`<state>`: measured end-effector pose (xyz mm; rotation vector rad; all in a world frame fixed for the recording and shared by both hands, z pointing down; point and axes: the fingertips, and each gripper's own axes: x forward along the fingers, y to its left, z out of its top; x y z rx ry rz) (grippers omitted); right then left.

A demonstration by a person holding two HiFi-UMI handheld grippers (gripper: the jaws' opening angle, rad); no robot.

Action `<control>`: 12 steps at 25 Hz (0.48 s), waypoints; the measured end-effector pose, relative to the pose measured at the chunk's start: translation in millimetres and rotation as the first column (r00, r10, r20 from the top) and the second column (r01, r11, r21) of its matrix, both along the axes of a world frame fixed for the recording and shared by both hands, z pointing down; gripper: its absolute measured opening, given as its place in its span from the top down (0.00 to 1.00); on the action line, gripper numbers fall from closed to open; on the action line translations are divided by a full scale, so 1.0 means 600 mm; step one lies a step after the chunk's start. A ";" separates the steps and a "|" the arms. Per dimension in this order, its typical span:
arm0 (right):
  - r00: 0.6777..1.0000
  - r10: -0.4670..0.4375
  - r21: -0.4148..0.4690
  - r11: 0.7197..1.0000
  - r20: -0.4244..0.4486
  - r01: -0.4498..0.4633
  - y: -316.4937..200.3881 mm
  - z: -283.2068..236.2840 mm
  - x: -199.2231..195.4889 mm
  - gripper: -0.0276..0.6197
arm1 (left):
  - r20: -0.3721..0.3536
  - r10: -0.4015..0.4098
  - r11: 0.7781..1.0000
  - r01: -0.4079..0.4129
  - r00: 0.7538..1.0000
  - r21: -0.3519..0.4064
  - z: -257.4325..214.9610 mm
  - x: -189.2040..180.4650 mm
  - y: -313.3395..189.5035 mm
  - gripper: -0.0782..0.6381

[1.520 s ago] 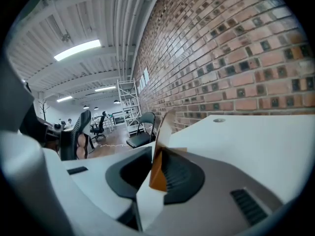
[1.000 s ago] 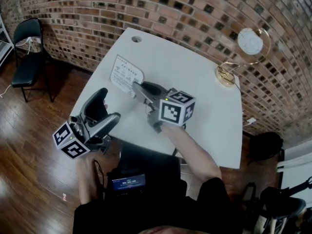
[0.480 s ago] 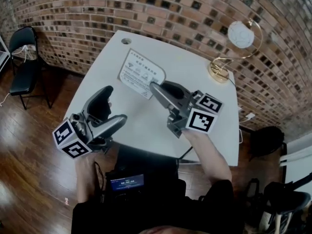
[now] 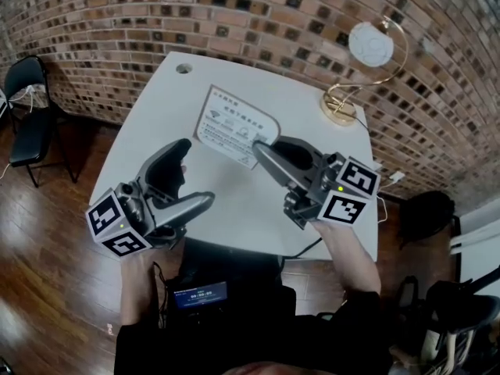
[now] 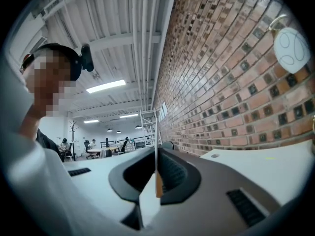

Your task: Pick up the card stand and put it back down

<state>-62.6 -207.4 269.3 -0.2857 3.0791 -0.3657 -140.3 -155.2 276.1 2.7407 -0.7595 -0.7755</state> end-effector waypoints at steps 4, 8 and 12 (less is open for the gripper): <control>1.000 0.008 0.009 1.000 0.008 -0.008 0.002 -0.017 0.072 0.91 | 0.032 0.021 1.000 -0.021 0.999 0.010 -0.015 0.069 0.001 0.28; 1.000 0.023 0.012 1.000 0.010 -0.024 -0.003 -0.023 0.105 0.91 | 0.063 0.047 0.999 -0.048 0.997 0.016 -0.018 0.098 -0.007 0.28; 0.999 0.049 0.018 0.999 0.018 -0.050 -0.014 -0.032 0.133 0.91 | 0.086 0.081 0.996 -0.083 0.993 0.019 -0.024 0.124 -0.019 0.28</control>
